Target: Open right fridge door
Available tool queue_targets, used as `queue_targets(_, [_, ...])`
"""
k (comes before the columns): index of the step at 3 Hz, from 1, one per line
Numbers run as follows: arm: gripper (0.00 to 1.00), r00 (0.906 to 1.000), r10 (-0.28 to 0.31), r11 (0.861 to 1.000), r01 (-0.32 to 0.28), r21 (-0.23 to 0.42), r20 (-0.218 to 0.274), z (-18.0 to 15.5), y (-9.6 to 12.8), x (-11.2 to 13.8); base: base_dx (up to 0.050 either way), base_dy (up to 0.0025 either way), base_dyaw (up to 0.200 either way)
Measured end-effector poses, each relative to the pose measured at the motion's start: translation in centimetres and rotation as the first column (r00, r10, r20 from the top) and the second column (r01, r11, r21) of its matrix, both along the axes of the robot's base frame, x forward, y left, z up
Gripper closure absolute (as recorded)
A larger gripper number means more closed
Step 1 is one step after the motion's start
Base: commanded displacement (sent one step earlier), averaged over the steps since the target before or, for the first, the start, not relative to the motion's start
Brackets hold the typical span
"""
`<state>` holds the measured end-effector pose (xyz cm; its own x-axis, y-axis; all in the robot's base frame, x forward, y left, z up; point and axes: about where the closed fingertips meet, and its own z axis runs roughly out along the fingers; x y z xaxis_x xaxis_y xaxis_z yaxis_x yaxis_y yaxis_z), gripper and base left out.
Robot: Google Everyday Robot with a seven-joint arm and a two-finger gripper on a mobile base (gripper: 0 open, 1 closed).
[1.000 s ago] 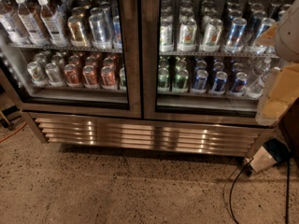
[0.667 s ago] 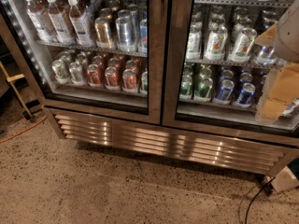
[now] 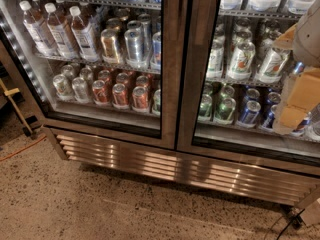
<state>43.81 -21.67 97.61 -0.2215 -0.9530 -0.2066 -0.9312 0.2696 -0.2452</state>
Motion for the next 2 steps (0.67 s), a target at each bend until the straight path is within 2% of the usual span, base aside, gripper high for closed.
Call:
queue_targets(1, [0.0, 1.0, 0.0, 1.0, 0.0, 0.0, 0.0, 0.0, 0.0, 0.0, 0.045, -0.00199, -0.088])
queue_targets(2, [0.0, 1.0, 0.0, 1.0, 0.0, 0.0, 0.0, 0.0, 0.0, 0.0, 0.0, 0.0, 0.0])
